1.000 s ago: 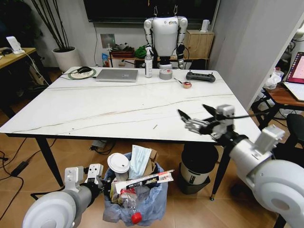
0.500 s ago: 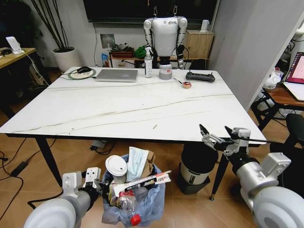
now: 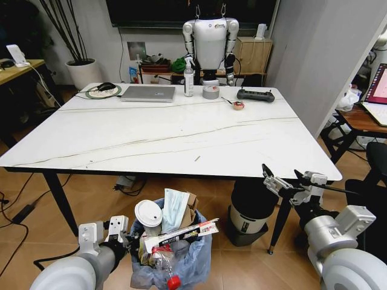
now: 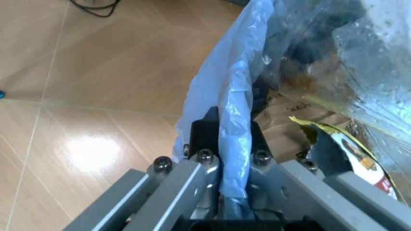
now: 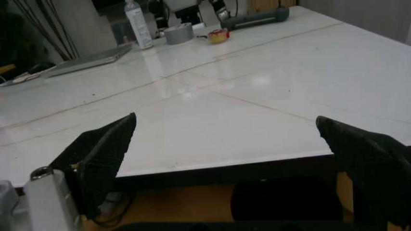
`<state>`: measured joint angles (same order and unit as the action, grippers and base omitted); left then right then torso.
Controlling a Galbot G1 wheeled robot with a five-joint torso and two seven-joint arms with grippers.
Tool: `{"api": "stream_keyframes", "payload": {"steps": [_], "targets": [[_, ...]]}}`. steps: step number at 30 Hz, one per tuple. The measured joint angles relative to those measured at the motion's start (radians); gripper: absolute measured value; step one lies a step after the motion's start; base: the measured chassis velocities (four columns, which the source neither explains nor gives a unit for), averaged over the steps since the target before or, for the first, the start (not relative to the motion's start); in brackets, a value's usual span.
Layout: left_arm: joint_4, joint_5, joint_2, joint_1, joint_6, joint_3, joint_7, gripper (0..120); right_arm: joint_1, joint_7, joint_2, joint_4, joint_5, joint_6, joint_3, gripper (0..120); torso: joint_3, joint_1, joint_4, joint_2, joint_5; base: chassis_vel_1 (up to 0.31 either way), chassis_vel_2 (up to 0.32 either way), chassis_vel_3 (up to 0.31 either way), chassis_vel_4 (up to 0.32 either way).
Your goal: Pick up the trash bin and place the trash from the table into it.
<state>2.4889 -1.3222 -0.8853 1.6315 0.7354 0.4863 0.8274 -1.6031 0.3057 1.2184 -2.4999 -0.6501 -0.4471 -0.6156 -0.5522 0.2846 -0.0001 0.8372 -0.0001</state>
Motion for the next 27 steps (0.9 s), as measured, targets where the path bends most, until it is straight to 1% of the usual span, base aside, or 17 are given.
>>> {"api": "stream_keyframes", "payload": {"steps": [4, 8, 11, 14, 19, 23, 27], "targets": [[0.002, 0.0, -0.006, 0.006, 0.0, 0.003, 0.0, 0, -0.009, -0.01, 0.007, 0.0, 0.026, 0.009, -0.001, 100, 0.008, -0.006, 0.0001, -0.014, 0.0, 0.0, 0.0, 0.0, 0.0], [0.007, 0.005, -0.02, 0.023, 0.0, 0.011, 0.001, 0, -0.02, -0.031, 0.018, 0.0, 0.064, 0.025, -0.009, 100, 0.021, -0.015, 0.0001, -0.037, 0.0, 0.0, 0.0, 0.0, 0.0], [0.008, 0.009, -0.023, 0.029, 0.0, 0.013, 0.001, 0, -0.026, -0.034, 0.024, 0.0, 0.074, 0.027, -0.009, 100, 0.025, -0.018, 0.0002, -0.043, 0.0, 0.0, 0.0, 0.0, 0.0], [0.011, 0.014, -0.027, 0.037, 0.0, 0.021, 0.0, 0, -0.046, -0.051, 0.045, 0.0, 0.14, 0.051, -0.009, 100, 0.037, -0.027, 0.0001, -0.064, 0.0, 0.0, 0.0, 0.0, 0.0], [0.011, 0.014, -0.027, 0.034, 0.0, 0.033, -0.001, 0, -0.059, -0.052, 0.068, 0.0, 0.164, 0.063, -0.011, 100, 0.048, -0.034, 0.0, -0.082, 0.0, 0.0, 0.0, 0.0, 0.0], [0.01, 0.012, -0.022, 0.028, 0.0, 0.044, -0.007, 0, -0.078, -0.056, 0.103, 0.0, 0.216, 0.109, -0.001, 100, 0.063, -0.044, 0.0, -0.107, 0.0, 0.0, 0.0, 0.0, 0.0], [0.008, 0.014, -0.024, 0.022, 0.0, 0.047, -0.013, 0, -0.084, -0.06, 0.12, 0.013, 0.242, 0.128, 0.008, 100, 0.071, -0.051, 0.0001, -0.123, 0.0, 0.0, 0.0, 0.0, 0.0]]}}
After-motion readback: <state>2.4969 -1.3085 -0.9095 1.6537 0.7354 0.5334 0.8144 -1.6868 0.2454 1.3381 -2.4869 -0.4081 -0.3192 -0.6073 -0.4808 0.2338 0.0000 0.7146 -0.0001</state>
